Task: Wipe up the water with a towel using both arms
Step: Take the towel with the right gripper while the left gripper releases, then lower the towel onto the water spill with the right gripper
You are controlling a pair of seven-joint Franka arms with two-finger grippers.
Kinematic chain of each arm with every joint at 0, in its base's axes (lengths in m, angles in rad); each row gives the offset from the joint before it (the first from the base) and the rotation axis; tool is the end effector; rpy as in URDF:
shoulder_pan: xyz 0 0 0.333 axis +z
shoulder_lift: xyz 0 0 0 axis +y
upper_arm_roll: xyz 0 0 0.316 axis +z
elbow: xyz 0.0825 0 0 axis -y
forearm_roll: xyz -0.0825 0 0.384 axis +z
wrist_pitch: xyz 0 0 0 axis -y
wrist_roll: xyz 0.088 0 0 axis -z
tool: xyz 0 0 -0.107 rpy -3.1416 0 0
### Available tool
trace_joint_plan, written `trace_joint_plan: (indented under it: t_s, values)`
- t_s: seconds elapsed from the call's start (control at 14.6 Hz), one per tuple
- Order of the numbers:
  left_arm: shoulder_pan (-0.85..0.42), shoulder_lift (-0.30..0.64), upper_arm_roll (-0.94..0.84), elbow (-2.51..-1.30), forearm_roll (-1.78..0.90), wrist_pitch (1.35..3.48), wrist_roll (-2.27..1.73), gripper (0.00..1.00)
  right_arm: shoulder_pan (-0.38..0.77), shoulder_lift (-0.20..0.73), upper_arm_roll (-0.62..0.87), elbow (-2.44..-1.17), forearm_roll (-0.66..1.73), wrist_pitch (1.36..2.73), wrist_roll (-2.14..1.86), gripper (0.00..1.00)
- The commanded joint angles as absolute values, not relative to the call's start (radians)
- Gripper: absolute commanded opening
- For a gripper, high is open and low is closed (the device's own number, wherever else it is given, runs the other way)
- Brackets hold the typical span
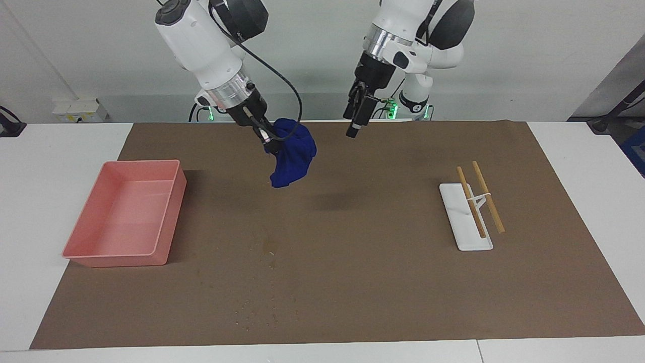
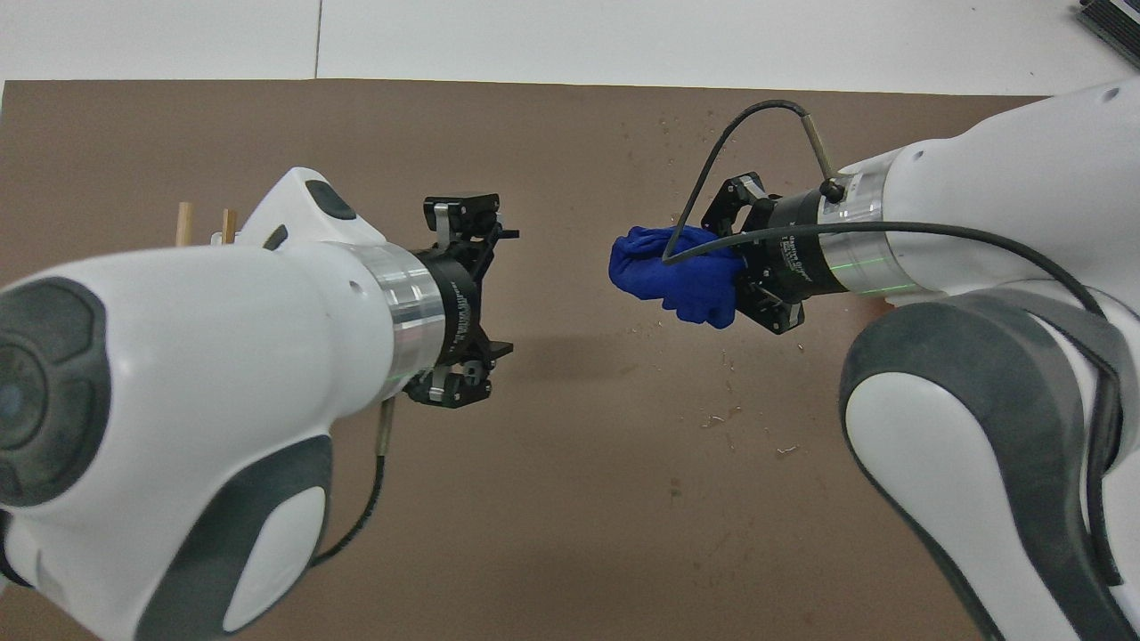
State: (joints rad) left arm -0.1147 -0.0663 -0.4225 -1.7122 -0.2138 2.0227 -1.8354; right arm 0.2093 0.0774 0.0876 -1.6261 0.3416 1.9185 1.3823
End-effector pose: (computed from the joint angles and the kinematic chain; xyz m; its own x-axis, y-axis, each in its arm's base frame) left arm 0.4825 -0.3108 0.6376 0.2500 0.9295 -0.2713 0.9410 -0.1672 0.2943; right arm 0.5746 0.1985 0.5913 0.4093 -0.8630 -0.2962 -0.9048 -0.3422 -0.2533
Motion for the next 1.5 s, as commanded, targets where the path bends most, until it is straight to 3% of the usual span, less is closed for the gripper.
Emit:
trace_joint_plan:
  t_s: [0.0, 0.21, 0.34, 0.62, 0.89, 1.23, 1.44]
  values:
    - [0.021, -0.101, -0.426, -1.726, -0.218, 1.866, -1.593, 1.0, 0.161, 0.106, 0.097, -1.641, 0.308, 1.992, 1.249, 0.0]
    - [0.153, -0.113, -0.426, -1.724, -0.216, 1.777, -1.381, 1.0, 0.138, 0.229, 0.097, -1.596, 0.238, 2.096, 1.168, 0.0]
    - [0.227, -0.112, -0.425, -1.71, -0.209, 1.718, -1.219, 1.0, 0.135, 0.36, 0.097, -1.464, 0.203, 2.138, 1.128, 0.0]
    - [0.279, -0.117, -0.416, -1.709, -0.086, 1.62, -1.018, 1.0, 0.13, 0.558, 0.097, -1.297, 0.183, 2.294, 0.987, 0.0]
    - [0.324, -0.121, -0.309, -1.703, -0.066, 1.572, -0.663, 1.0, 0.124, 0.765, 0.097, -1.074, 0.172, 2.354, 0.872, 0.0]
    - [0.31, -0.118, -0.302, -1.697, 0.054, 1.609, -0.389, 1.0, 0.14, 0.845, 0.097, -1.094, 0.172, 2.46, 0.827, 0.0]
    - [0.302, -0.123, -0.302, -1.721, 0.049, 1.67, -0.413, 1.0, 0.144, 0.83, 0.097, -1.199, 0.179, 2.51, 0.815, 0.0]
